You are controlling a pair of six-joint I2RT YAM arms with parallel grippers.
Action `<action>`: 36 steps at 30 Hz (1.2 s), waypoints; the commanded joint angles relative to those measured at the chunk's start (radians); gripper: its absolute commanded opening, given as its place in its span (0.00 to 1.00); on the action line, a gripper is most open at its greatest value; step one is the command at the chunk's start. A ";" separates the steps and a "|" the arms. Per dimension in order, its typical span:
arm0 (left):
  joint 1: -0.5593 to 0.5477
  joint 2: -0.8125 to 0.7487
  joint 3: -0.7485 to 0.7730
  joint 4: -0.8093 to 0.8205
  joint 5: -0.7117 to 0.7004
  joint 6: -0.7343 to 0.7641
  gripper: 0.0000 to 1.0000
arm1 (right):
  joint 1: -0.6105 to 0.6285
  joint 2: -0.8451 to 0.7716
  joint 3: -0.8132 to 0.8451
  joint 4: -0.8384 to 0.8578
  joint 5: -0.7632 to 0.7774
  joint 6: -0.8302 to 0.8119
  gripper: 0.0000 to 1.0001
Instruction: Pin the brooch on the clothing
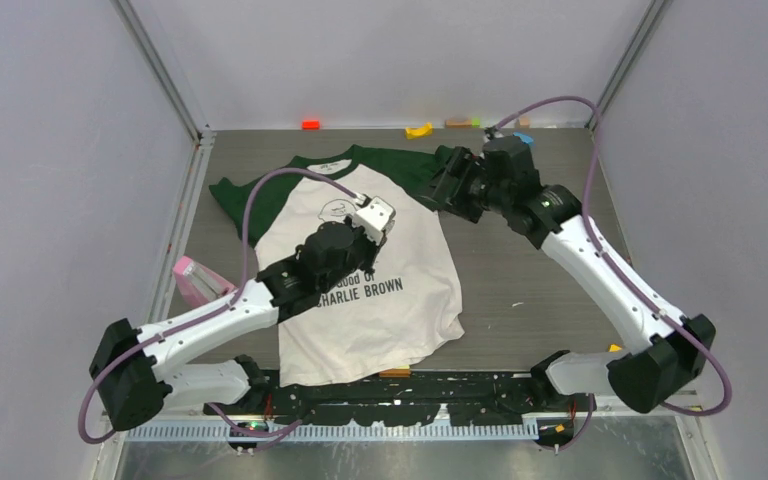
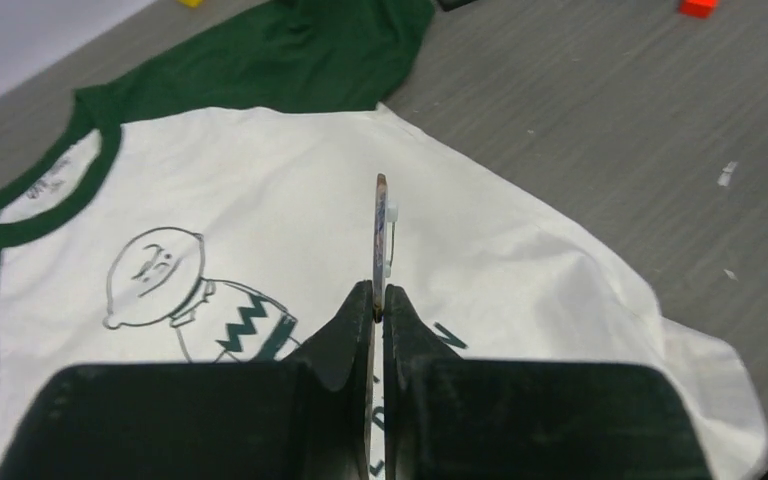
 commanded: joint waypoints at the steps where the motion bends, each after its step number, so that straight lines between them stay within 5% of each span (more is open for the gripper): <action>1: 0.078 -0.074 0.080 -0.264 0.268 -0.215 0.00 | -0.090 -0.181 -0.130 0.121 -0.024 -0.132 0.73; 7: 0.240 -0.119 0.127 -0.422 0.776 -0.333 0.00 | -0.120 -0.289 -0.257 0.267 -0.382 -0.362 0.82; 14: 0.310 -0.165 0.143 -0.442 1.138 -0.388 0.00 | -0.101 -0.252 -0.265 0.389 -0.781 -0.312 0.78; 19: 0.336 -0.221 0.111 -0.327 1.095 -0.491 0.00 | -0.035 -0.217 -0.255 0.403 -0.793 -0.298 0.69; 28: 0.353 -0.307 -0.023 0.005 0.946 -0.735 0.00 | -0.010 -0.211 -0.360 0.753 -0.827 -0.065 0.58; 36: 0.352 -0.308 -0.041 0.056 0.941 -0.772 0.00 | 0.032 -0.169 -0.337 0.767 -0.828 -0.063 0.47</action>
